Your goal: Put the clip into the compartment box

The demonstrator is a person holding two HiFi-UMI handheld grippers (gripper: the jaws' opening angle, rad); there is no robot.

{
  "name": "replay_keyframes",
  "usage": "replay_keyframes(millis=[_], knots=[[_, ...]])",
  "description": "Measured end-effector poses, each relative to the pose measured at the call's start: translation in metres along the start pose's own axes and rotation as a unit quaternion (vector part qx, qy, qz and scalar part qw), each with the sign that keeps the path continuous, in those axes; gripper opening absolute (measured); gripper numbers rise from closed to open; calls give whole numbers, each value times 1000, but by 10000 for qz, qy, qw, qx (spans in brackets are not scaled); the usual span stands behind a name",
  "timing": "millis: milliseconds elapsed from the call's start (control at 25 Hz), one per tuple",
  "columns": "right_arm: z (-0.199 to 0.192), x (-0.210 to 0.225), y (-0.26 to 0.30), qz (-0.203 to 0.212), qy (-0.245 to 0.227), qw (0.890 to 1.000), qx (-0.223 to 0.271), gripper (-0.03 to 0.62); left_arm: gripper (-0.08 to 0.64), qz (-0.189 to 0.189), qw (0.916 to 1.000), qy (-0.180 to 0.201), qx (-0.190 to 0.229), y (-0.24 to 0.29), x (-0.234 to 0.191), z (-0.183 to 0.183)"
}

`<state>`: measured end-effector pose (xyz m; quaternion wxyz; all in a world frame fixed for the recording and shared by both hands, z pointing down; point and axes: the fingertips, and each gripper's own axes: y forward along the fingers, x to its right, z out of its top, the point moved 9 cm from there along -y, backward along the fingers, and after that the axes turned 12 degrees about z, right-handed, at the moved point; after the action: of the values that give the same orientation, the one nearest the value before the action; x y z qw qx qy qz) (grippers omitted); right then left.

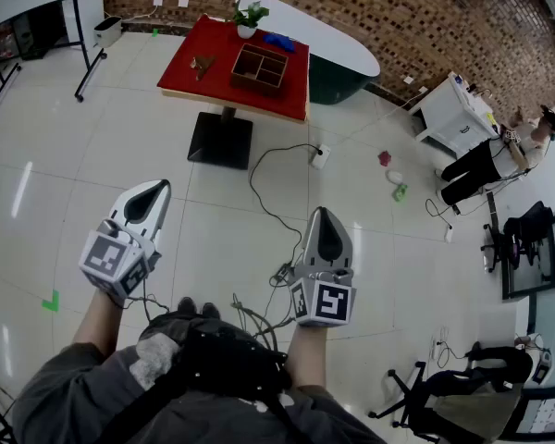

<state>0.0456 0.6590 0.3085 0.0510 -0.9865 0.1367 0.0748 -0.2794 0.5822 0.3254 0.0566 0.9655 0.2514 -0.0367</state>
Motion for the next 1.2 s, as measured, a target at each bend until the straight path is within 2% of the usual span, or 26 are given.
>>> replay_keyframes(millis=[360,600,880,1200], knots=[[-2,-8,13,-117,-18,9999,-23,18,21,-104,9999,-5,-47,2,-15,-1],[-4,-24,35,-217,-45,9997,42,18,21,-94,9999,22,33,4,-47,-7],[-3,-46,49,-322,-125,9993,104,18,21,-21,9999,52,135,-11,-76,-12],[-20,-36,70,-325,146,9993,151,20,21,200,9998,52,82,6,-89,-16]])
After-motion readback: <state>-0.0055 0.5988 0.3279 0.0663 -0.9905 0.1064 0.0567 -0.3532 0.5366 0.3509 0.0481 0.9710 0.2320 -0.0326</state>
